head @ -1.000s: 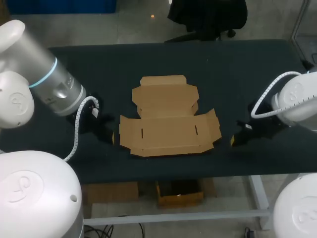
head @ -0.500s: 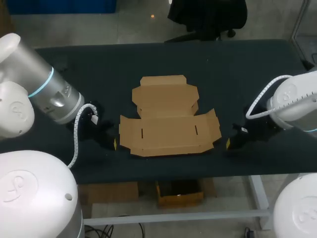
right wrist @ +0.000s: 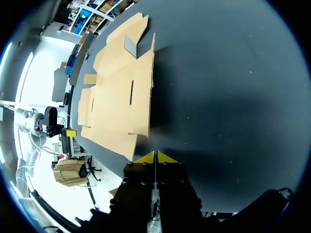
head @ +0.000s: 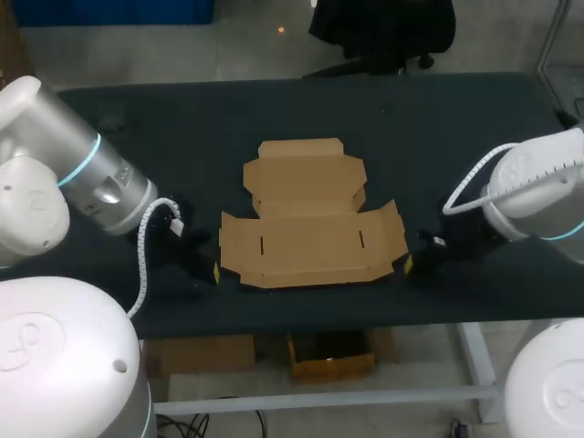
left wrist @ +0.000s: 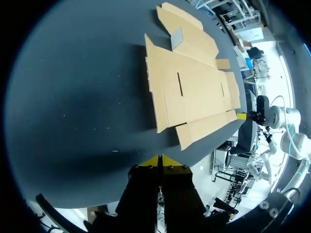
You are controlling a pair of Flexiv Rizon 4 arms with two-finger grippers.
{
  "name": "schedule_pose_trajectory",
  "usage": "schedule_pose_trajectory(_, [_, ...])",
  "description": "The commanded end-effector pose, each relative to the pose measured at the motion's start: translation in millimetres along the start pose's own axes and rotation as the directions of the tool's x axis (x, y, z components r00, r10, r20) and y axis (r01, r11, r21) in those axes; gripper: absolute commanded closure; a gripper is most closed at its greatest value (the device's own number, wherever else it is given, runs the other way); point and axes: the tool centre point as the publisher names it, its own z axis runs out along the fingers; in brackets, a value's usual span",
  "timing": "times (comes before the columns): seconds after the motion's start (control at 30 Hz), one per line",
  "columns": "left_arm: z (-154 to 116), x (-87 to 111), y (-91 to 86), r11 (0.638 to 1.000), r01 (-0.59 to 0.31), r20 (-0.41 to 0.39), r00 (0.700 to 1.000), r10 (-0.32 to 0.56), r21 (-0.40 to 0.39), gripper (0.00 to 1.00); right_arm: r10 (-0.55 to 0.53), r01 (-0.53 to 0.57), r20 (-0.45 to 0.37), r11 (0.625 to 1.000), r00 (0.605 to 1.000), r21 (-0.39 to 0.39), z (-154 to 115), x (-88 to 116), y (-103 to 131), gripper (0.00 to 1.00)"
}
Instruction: Assemble the packaging by folding the flat box into shape, placing the metal phone stand inside, and closing the box properly
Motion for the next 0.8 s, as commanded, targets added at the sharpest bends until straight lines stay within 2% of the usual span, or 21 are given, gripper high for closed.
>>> schedule_pose_trajectory(0.03, [7,-0.9,-4.5,1.0,-0.002,-0.005,1.0,0.002,-0.008,1.0,-0.008,0.008,-0.037,1.0,0.999,0.002,9,-2,4,1.0])
schedule_pose_trajectory(0.8, [18,-6.2,-3.4,0.999,0.001,-0.028,1.0,-0.002,-0.032,1.0,-0.032,0.034,-0.084,0.999,0.996,0.028,29,7,16,1.0])
